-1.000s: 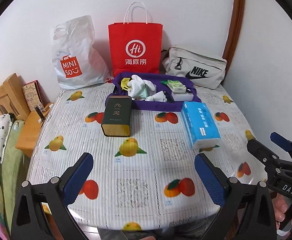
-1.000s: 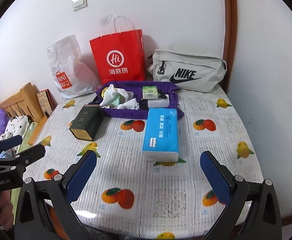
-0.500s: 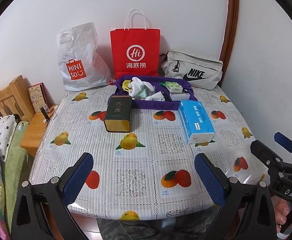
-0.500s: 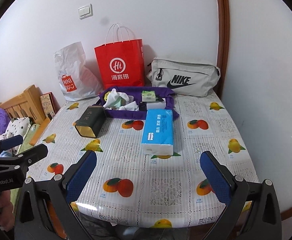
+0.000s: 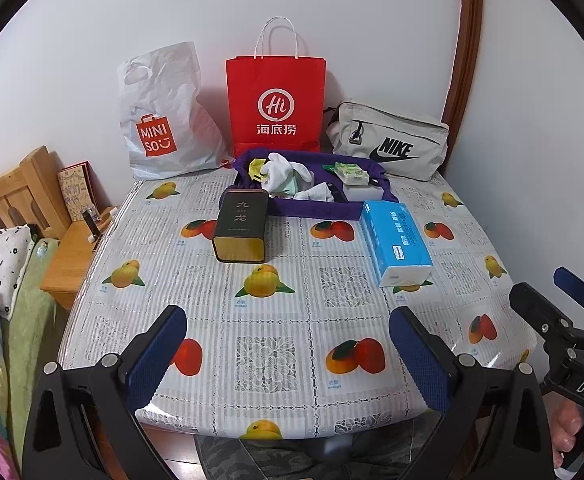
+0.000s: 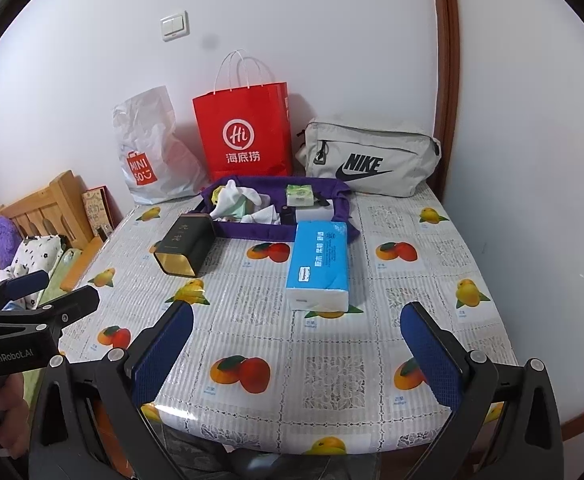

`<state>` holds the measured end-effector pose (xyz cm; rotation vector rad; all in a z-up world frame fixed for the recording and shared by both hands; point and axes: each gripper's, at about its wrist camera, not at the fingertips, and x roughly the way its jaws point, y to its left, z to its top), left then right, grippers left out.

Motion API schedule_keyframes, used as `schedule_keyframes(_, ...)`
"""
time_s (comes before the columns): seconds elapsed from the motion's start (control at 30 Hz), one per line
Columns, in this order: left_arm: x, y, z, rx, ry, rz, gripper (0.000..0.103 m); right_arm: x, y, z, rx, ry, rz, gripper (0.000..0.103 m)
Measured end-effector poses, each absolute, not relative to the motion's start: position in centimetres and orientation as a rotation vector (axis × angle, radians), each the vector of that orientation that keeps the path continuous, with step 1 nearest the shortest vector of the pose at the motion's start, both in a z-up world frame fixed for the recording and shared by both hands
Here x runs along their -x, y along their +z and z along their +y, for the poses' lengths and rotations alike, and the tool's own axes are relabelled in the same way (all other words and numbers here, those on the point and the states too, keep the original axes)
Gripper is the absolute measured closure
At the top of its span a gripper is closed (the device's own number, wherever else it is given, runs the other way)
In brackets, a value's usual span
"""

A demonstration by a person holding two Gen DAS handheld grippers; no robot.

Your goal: Organize soft objects

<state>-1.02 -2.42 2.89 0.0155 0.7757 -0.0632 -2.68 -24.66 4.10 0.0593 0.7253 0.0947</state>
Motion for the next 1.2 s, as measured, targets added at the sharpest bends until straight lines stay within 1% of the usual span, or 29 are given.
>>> schedule_keyframes(1.2, 1.36, 2.75, -2.45, -0.013, -0.076, 0.784, 0.001, 2.81, 3.91, -24.32, -0.044, 0.091, 0.732, 0.001)
